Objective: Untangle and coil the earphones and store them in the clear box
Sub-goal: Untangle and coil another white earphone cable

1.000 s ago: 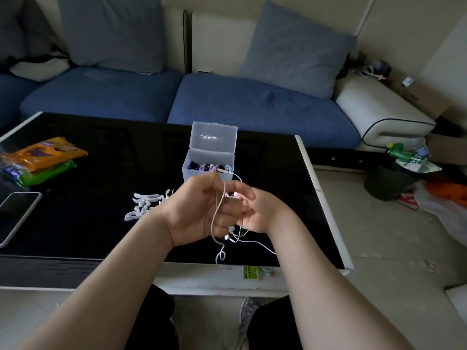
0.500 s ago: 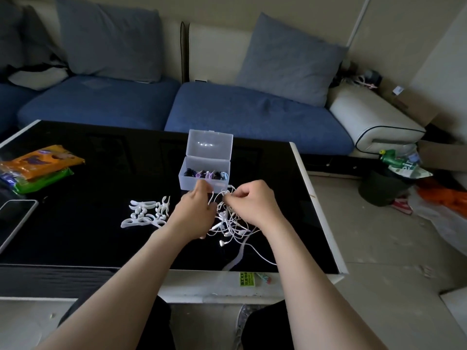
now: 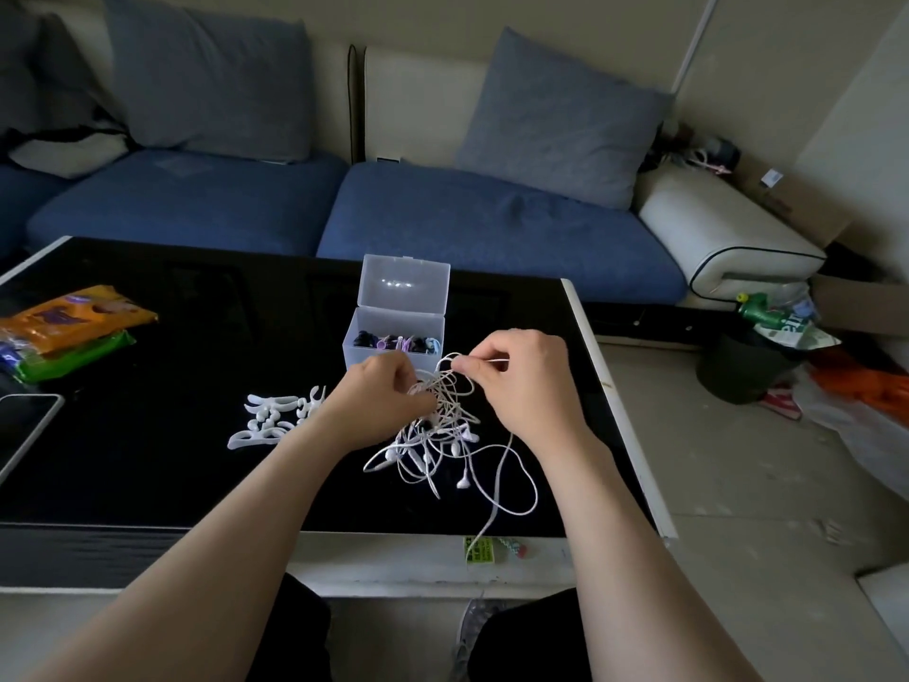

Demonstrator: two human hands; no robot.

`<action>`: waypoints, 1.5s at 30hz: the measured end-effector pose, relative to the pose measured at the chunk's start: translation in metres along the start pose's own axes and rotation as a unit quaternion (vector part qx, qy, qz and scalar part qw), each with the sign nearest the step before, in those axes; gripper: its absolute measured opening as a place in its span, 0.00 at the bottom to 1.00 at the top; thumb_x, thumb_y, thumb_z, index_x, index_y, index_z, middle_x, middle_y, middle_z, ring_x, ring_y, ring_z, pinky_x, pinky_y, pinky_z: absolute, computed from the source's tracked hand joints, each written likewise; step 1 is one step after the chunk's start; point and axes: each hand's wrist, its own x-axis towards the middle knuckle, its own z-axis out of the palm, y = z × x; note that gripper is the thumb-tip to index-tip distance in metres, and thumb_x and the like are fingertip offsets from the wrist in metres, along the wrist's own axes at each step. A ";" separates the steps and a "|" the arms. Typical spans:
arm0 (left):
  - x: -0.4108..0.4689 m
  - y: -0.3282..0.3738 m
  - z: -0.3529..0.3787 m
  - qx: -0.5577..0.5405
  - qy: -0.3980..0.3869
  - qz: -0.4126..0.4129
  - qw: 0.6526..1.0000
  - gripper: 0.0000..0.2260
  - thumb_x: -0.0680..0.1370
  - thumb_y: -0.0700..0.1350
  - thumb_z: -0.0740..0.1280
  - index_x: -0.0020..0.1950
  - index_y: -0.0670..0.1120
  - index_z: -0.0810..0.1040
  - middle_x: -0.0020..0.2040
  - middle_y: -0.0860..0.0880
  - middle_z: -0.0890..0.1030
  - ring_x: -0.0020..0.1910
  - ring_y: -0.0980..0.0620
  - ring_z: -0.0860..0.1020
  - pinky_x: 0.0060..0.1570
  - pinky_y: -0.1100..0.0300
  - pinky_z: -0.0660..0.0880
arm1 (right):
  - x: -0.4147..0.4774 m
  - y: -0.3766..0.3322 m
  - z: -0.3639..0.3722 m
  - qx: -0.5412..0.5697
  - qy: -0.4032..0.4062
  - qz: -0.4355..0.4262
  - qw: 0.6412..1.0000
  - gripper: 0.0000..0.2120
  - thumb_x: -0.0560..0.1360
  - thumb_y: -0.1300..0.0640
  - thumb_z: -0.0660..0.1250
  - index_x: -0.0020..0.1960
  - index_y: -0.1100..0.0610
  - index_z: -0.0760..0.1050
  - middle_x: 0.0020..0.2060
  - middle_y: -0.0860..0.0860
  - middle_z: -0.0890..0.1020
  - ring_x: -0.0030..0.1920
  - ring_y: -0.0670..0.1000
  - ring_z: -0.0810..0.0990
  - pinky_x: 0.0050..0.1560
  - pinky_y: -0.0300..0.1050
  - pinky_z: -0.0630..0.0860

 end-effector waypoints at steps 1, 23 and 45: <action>0.000 0.001 -0.002 -0.012 0.003 0.003 1.000 0.09 0.76 0.49 0.73 0.48 0.47 0.75 0.42 0.50 0.81 0.39 0.51 0.76 0.37 0.57 0.71 | 0.000 0.001 -0.001 0.016 0.012 0.014 1.000 0.09 0.75 0.51 0.80 0.40 0.55 0.87 0.33 0.45 0.85 0.34 0.45 0.83 0.38 0.42 0.78; 0.001 -0.004 -0.012 -0.069 -0.062 -0.004 0.996 0.26 0.75 0.33 0.64 0.66 0.58 0.81 0.60 0.54 0.83 0.52 0.48 0.84 0.52 0.46 0.83 | 0.007 -0.017 0.009 0.446 0.050 0.270 0.852 0.10 0.91 0.53 0.51 0.59 0.56 0.68 0.42 0.59 0.89 0.43 0.60 0.90 0.41 0.48 0.85; -0.004 0.004 -0.014 -0.276 -0.031 0.042 0.960 0.08 0.82 0.48 0.72 0.51 0.43 0.86 0.42 0.46 0.87 0.42 0.56 0.83 0.52 0.57 0.81 | 0.003 -0.002 0.012 0.208 0.032 0.163 0.964 0.10 0.74 0.62 0.75 0.50 0.49 0.87 0.45 0.44 0.88 0.49 0.40 0.85 0.50 0.35 0.77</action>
